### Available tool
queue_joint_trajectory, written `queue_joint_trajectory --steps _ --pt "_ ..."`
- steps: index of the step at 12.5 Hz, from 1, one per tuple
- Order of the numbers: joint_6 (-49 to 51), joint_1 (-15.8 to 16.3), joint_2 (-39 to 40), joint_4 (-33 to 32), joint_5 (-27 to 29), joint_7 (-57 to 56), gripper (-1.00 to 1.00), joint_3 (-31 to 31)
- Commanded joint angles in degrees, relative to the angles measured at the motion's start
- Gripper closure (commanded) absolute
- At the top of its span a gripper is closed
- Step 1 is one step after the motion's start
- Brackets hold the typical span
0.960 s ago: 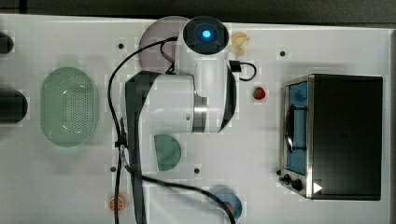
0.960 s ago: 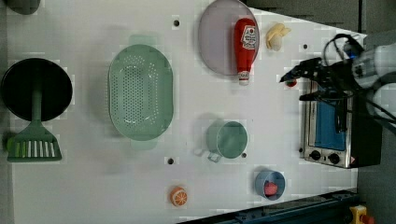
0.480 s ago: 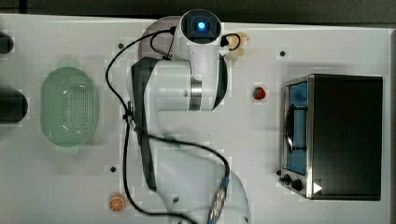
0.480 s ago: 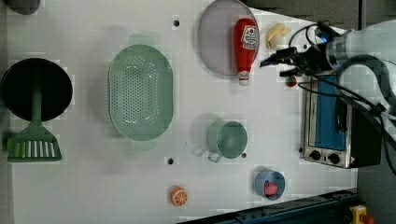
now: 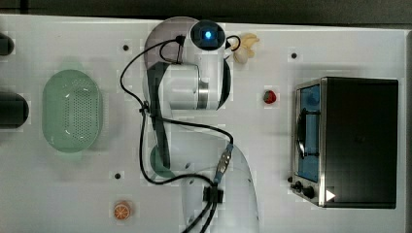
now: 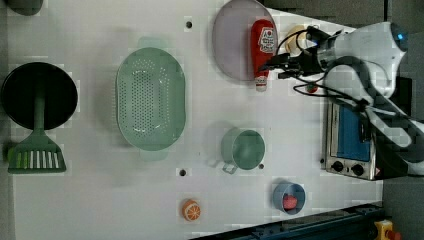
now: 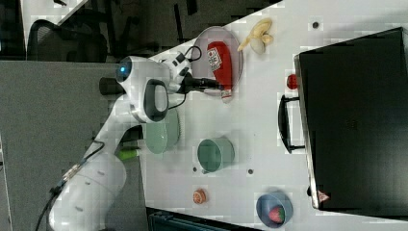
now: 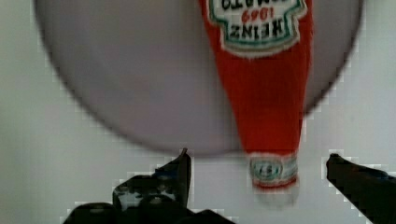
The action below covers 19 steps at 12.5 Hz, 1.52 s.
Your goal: Pick ketchup from plate and place it on table.
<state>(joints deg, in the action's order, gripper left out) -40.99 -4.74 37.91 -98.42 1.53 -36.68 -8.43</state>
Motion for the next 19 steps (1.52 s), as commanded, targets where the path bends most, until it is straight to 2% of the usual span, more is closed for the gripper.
queue_joint_trajectory --steps 1,5,9,10,12,13,19 --pt "-6.38 0.75 3.43 4.60 -1.65 -2.91 -1.00 -0.12" --pt "-15.00 1.00 8.50 6.02 -5.62 -2.92 -1.00 -0.10" --pt "-18.73 1.26 10.62 6.11 -6.16 -2.92 -1.00 0.01" --pt "-18.73 1.26 10.62 6.14 -6.25 -2.92 -0.91 0.04" --pt "-18.72 1.26 10.60 6.40 -6.42 -2.90 -0.42 0.14" --pt "-18.66 1.26 10.61 6.69 -6.42 -2.91 -0.24 0.18" --pt "-17.26 1.25 7.92 10.36 -6.31 0.07 -0.24 -0.25"
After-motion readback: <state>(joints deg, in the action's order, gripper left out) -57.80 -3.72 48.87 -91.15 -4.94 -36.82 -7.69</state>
